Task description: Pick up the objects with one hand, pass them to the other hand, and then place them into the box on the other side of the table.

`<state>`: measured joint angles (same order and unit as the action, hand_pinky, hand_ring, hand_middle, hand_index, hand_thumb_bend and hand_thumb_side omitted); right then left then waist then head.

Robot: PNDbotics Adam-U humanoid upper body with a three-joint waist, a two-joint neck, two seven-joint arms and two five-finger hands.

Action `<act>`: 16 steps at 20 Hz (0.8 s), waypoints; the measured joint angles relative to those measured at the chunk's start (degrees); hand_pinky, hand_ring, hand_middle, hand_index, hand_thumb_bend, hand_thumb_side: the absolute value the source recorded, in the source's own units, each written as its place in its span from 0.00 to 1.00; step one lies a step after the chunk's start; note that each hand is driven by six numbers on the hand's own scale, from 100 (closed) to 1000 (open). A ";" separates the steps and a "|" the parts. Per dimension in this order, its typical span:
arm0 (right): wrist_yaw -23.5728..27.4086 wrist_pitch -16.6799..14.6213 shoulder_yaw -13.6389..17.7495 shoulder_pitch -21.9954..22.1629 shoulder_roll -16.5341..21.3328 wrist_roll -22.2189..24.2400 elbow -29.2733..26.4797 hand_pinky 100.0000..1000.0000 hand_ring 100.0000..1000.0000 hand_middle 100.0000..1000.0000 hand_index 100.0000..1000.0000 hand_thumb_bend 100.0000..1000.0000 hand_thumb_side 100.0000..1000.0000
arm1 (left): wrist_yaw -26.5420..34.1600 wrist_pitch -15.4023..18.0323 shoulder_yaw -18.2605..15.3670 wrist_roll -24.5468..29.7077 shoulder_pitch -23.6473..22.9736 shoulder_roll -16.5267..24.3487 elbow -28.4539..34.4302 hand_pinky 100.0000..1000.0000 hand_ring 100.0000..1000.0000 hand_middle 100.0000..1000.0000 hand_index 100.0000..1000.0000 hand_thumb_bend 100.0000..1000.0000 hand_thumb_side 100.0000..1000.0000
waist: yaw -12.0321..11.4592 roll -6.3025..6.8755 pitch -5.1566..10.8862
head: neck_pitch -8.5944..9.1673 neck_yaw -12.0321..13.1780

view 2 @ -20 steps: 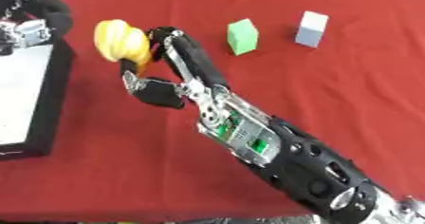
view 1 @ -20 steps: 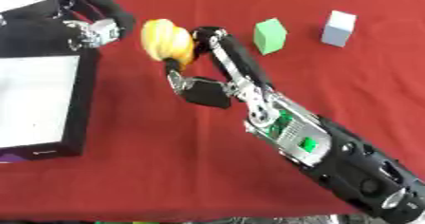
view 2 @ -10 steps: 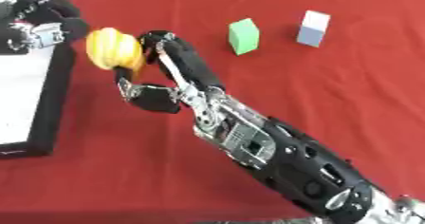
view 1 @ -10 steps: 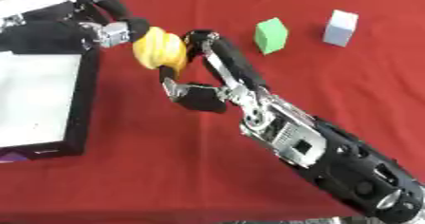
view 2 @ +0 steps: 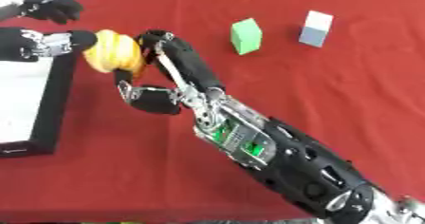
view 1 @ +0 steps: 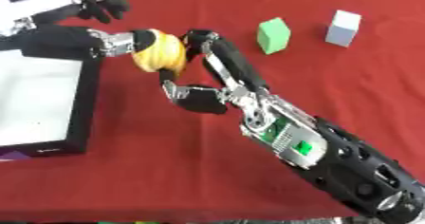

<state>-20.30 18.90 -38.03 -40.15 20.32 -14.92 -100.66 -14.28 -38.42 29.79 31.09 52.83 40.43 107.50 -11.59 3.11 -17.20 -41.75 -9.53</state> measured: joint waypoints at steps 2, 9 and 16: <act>-0.38 0.00 -0.21 -0.04 -0.11 -0.32 0.00 0.73 0.57 0.57 0.61 0.00 0.20 | -0.54 0.17 0.32 0.17 -0.01 0.00 -0.67 0.96 0.86 0.79 0.89 0.46 0.72 | -0.01 0.01 -0.01 | 0.00 0.04; -1.40 -0.04 -0.94 0.38 0.25 -1.47 -1.16 0.73 0.57 0.57 0.60 0.00 0.17 | -2.26 1.29 1.10 1.29 -0.01 -0.37 -3.29 0.97 0.87 0.78 0.89 0.50 0.73 | -0.07 0.01 -0.14 | -0.01 0.31; -2.04 -0.12 -0.94 0.41 1.20 -1.09 -3.25 0.73 0.57 0.57 0.60 0.00 0.14 | -2.55 2.88 1.17 2.88 0.01 -1.37 -5.27 0.96 0.87 0.77 0.87 0.50 0.74 | 0.05 0.02 -0.19 | -0.01 0.33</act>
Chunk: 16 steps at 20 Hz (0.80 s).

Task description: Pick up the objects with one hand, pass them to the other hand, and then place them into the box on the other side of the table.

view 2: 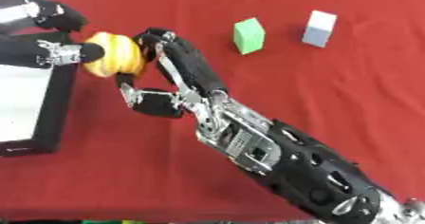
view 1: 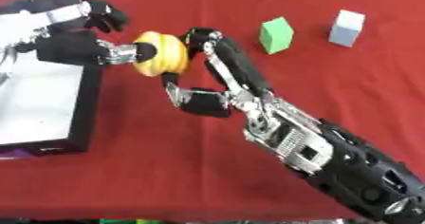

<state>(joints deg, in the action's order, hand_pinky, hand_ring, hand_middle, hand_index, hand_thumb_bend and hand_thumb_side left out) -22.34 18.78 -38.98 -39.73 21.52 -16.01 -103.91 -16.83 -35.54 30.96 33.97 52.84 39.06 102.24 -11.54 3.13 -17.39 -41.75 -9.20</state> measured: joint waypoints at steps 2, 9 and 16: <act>-0.19 0.08 0.00 0.00 0.01 0.18 -0.21 0.73 0.57 0.57 0.60 0.00 0.13 | 0.00 0.42 0.03 0.42 0.04 -0.19 -0.21 0.96 0.86 0.77 0.86 0.50 0.75 | 0.11 0.02 -0.05 | -0.04 0.00; -0.58 0.38 -0.01 -0.05 0.01 0.61 -0.54 0.72 0.57 0.56 0.60 0.00 0.12 | 0.57 2.07 0.25 2.07 0.48 -0.84 0.21 0.96 0.86 0.76 0.84 0.48 0.76 | 0.20 0.03 -0.18 | -0.47 -0.03; -0.67 1.13 -0.29 -0.10 0.01 0.59 -1.02 0.72 0.57 0.56 0.60 0.00 0.11 | 0.99 3.27 0.32 3.27 1.16 -2.18 0.72 0.95 0.86 0.75 0.82 0.44 0.73 | 0.31 0.00 -0.23 | -0.49 -0.02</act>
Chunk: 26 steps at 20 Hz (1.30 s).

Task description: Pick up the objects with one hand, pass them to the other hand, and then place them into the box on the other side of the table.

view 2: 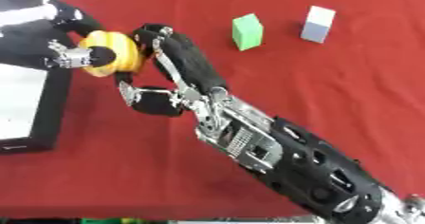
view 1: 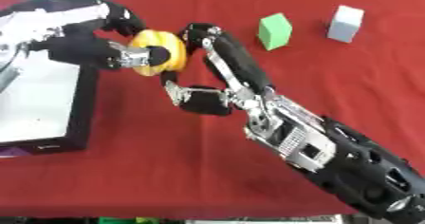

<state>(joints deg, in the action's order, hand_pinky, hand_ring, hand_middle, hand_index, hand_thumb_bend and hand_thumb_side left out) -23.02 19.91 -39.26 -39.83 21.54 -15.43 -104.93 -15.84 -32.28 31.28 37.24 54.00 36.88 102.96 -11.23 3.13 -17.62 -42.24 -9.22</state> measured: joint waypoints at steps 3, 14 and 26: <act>-0.09 0.31 -0.02 0.00 0.00 0.13 -0.01 0.72 0.56 0.56 0.60 0.00 0.11 | -0.36 0.44 0.24 0.44 0.04 -0.10 -0.05 0.94 0.85 0.75 0.81 0.32 0.71 | 0.13 0.00 -0.06 | -0.02 0.01; -0.02 0.56 -0.04 0.01 0.14 0.05 -0.38 0.71 0.56 0.56 0.60 0.00 0.12 | -3.67 1.19 0.72 1.19 0.18 -1.14 -1.15 0.91 0.83 0.71 0.75 0.19 0.66 | 0.25 -0.04 -0.07 | -0.40 0.05; 0.34 1.17 -0.35 0.06 0.38 0.75 -0.39 0.71 0.60 0.63 0.67 0.00 0.00 | 2.67 -2.35 0.68 -2.35 0.27 -2.89 -2.18 0.77 0.57 0.42 0.42 0.00 0.17 | 0.29 -0.13 -0.09 | -0.40 0.07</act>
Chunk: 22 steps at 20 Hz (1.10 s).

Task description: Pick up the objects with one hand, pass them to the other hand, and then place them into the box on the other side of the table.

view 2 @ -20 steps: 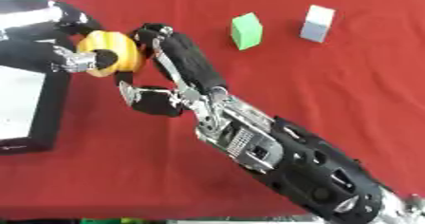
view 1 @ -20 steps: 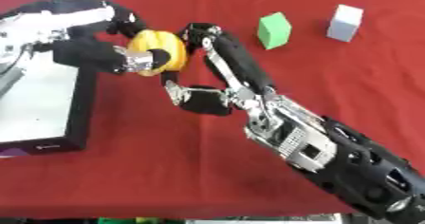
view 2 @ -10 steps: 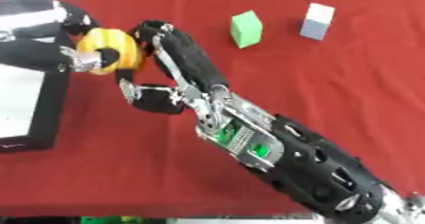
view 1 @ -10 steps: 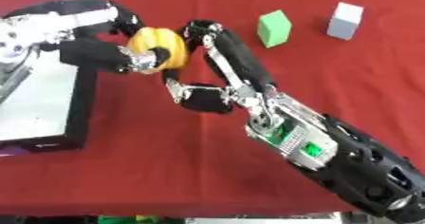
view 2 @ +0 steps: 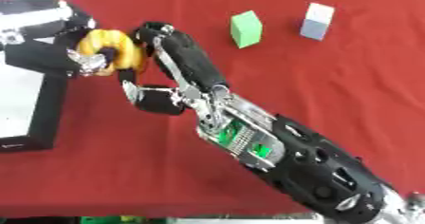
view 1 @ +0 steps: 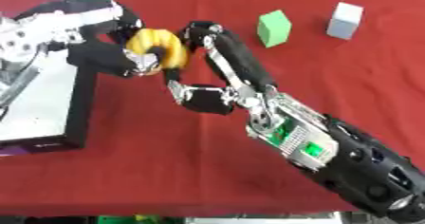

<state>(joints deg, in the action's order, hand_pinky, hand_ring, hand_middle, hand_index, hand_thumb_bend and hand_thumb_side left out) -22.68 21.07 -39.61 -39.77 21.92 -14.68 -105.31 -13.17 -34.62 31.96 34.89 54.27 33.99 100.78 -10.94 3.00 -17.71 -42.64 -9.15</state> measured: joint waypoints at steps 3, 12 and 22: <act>0.09 0.27 -0.02 0.06 0.00 0.26 0.01 0.72 0.62 0.67 0.71 0.00 0.07 | 1.44 -0.92 0.03 -0.92 0.00 -0.11 -0.32 0.75 0.55 0.39 0.35 0.00 0.14 | 0.05 -0.05 0.00 | 0.00 0.09; -1.56 1.38 -0.33 0.46 0.08 3.29 0.10 0.77 0.73 0.79 0.84 0.00 0.33 | 0.88 -2.46 0.15 -2.46 -0.51 0.01 -1.01 0.73 0.50 0.32 0.28 0.00 0.11 | 0.30 -0.07 0.00 | 0.01 0.39; -5.27 2.21 0.03 0.50 0.58 6.69 0.08 0.79 0.77 0.83 0.89 0.00 0.42 | 0.93 -4.31 -0.40 -4.31 -2.32 1.99 -2.43 0.72 0.49 0.29 0.26 0.00 0.11 | 0.47 -0.07 0.01 | 0.03 0.70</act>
<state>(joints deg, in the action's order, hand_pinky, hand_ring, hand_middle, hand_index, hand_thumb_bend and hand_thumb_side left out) -27.95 23.29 -39.58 -39.27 22.50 -8.00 -105.24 -12.24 -38.93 31.56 30.59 51.95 35.98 98.35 -10.47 2.93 -17.70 -42.61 -8.44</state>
